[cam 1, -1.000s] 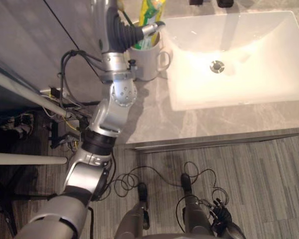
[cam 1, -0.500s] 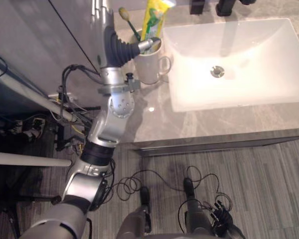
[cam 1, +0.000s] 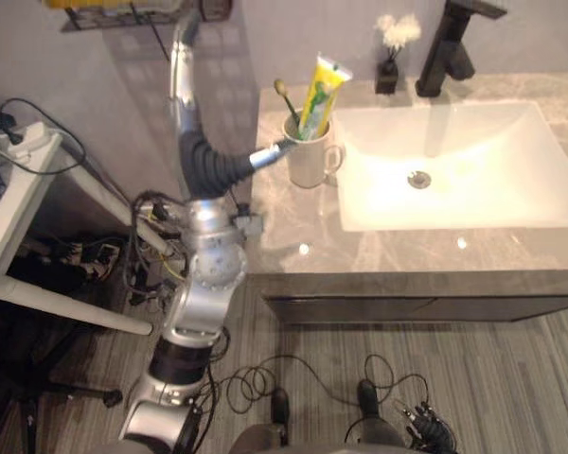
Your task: Organize washtable
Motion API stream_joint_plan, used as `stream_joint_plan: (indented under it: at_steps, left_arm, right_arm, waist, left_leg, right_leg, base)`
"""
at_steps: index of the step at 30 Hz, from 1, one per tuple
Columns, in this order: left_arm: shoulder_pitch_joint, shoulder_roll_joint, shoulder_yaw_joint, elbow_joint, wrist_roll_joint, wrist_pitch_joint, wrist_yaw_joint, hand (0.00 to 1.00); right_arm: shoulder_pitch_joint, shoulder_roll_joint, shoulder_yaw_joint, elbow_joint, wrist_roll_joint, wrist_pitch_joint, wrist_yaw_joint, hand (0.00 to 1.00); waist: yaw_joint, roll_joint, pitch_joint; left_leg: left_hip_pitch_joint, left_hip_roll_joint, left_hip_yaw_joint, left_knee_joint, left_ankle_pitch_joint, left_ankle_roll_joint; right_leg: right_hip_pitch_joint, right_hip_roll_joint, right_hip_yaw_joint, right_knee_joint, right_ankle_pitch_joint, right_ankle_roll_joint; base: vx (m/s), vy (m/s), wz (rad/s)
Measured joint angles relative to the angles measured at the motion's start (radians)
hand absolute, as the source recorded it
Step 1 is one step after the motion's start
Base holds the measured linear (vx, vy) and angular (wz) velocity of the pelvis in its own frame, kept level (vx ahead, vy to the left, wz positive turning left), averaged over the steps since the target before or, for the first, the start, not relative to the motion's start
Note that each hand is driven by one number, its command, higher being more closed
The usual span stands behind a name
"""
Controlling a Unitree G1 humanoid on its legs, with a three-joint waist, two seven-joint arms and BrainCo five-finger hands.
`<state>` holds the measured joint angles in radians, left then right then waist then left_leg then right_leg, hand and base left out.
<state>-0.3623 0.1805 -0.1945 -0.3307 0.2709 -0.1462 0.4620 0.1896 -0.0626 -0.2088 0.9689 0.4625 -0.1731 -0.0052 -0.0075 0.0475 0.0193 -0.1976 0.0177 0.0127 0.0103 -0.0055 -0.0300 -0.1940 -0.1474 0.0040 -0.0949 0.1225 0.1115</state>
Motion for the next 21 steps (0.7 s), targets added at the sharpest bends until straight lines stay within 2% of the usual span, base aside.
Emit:
stream_joint_plan:
  at_steps: [1, 2, 4, 5, 7, 9, 12, 17, 21]
  left_arm:
    - [0.023, -0.001, -0.016, -0.005, -0.053, -0.019, -0.026, 1.0]
    - [0.036, -0.002, -0.023, -0.011, -0.094, -0.03, -0.043, 1.0]
    - [0.073, -0.016, -0.04, -0.023, -0.258, -0.081, -0.101, 1.0]
    - [0.086, -0.021, -0.04, -0.026, -0.305, -0.094, -0.118, 1.0]
    - [0.153, -0.027, -0.047, -0.052, -0.505, -0.134, -0.197, 1.0]
    - [0.183, -0.034, -0.059, -0.06, -0.587, -0.147, -0.23, 1.0]
    - [0.25, -0.04, -0.102, -0.064, -0.746, -0.149, -0.318, 1.0]
    - [0.282, -0.041, -0.117, -0.058, -0.826, -0.148, -0.367, 1.0]
    - [0.288, -0.024, -0.117, 0.027, -0.85, -0.143, -0.379, 1.0]
  right_arm:
    - [0.007, 0.001, -0.004, 0.003, 0.0, 0.005, 0.0, 0.0]
    - [0.009, 0.001, -0.007, 0.008, 0.0, 0.006, 0.0, 0.0]
    - [0.015, 0.002, -0.034, 0.038, 0.002, 0.01, -0.001, 0.0]
    - [0.018, 0.002, -0.042, 0.039, 0.002, 0.011, -0.002, 0.0]
    - [0.032, 0.003, -0.058, 0.048, 0.008, 0.023, -0.003, 0.0]
    - [0.038, 0.004, -0.07, 0.061, 0.009, 0.024, -0.001, 0.0]
    - [0.043, 0.004, -0.074, 0.084, 0.01, 0.025, 0.004, 0.0]
    - [0.046, 0.006, -0.072, 0.113, 0.011, 0.026, 0.007, 0.0]
    - [0.044, 0.013, -0.069, 0.114, 0.012, 0.026, 0.007, 0.0]
  waist:
    - [0.0, -0.005, -0.012]
    - [-0.002, -0.006, -0.019]
    - [-0.001, -0.006, -0.024]
    - [-0.001, -0.007, -0.025]
    - [-0.002, -0.012, -0.046]
    - [-0.001, -0.012, -0.056]
    - [-0.002, -0.017, -0.065]
    - [-0.004, -0.031, -0.081]
    - [-0.007, -0.046, -0.095]
  left_leg:
    - [0.001, 0.0, -0.004, -0.006, 0.005, -0.002]
    - [0.001, -0.001, -0.007, -0.011, 0.009, -0.003]
    - [0.013, 0.0, -0.015, -0.017, 0.013, -0.006]
    - [0.021, 0.001, -0.015, -0.021, 0.014, -0.007]
    - [0.039, 0.004, -0.019, -0.039, 0.018, -0.011]
    - [0.04, 0.005, -0.022, -0.044, 0.02, -0.012]
    - [0.051, 0.006, -0.026, -0.051, 0.02, -0.012]
    - [0.067, 0.009, -0.026, -0.072, 0.022, -0.013]
    - [0.073, 0.007, -0.024, -0.08, 0.023, -0.011]
  right_leg:
    - [0.001, -0.002, -0.005, 0.001, -0.02, 0.001]
    - [0.001, -0.003, -0.006, 0.001, -0.026, 0.001]
    - [0.016, 0.001, -0.022, 0.0, -0.029, 0.0]
    - [0.022, 0.002, -0.026, 0.001, -0.033, 0.0]
    - [0.033, 0.005, -0.03, 0.003, -0.055, 0.0]
    - [0.033, 0.007, -0.032, 0.003, -0.056, 0.0]
    - [0.042, 0.007, -0.034, 0.003, -0.066, 0.006]
    - [0.048, 0.007, -0.033, 0.003, -0.074, 0.007]
    - [0.051, 0.008, -0.042, 0.002, -0.075, 0.007]
  base:
    - [-0.01, -0.014, 0.06]
    - [0.0, -0.011, 0.11]
    - [0.0, 0.002, 0.1]
    - [0.0, 0.004, 0.04]
    - [0.01, -0.005, 0.02]
    - [0.01, -0.005, 0.06]
    - [0.01, 0.003, 0.03]
    - [0.02, 0.001, 0.0]
    - [0.05, 0.004, -0.01]
